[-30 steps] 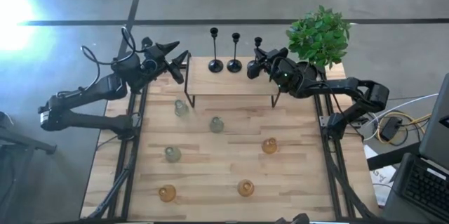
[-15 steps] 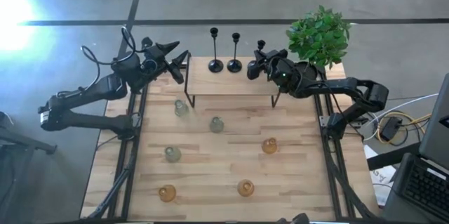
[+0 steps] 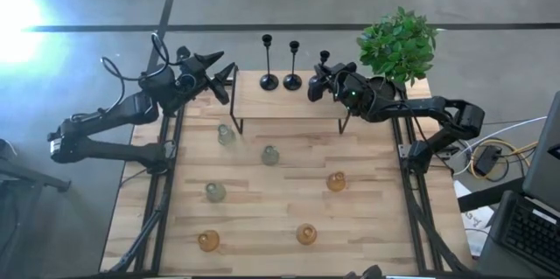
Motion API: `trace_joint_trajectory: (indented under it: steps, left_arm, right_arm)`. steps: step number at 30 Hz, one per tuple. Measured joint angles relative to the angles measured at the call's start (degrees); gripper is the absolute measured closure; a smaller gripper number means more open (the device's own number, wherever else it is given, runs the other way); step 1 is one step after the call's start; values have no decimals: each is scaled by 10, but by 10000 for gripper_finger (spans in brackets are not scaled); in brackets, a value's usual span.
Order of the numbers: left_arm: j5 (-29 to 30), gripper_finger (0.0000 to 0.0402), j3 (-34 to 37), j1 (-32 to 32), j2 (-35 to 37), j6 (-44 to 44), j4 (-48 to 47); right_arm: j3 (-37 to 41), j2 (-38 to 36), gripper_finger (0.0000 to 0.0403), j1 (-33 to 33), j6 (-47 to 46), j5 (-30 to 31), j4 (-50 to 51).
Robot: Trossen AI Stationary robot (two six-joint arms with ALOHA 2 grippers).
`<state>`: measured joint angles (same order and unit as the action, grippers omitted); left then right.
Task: Pick & Place candle stick holders
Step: Put the black candle holder on the shelf, then put the top right yellow candle holder on the shelf
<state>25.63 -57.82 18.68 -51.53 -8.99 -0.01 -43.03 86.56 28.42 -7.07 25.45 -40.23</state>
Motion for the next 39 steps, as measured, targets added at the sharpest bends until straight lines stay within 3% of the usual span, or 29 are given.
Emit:
trace_joint_trajectory:
  steps: [18, 24, 39]
  left_arm:
    - [0, 189, 0, 0, 0, 2, 0]
    - [0, 189, 0, 0, 0, 2, 0]
    - [0, 189, 0, 0, 0, 2, 0]
  right_arm:
    - [0, -33, 224, 0, 2, 0, 50]
    - [0, -85, 207, 0, -16, -7, 149]
    - [-1, -265, 211, -20, -92, -117, 396]
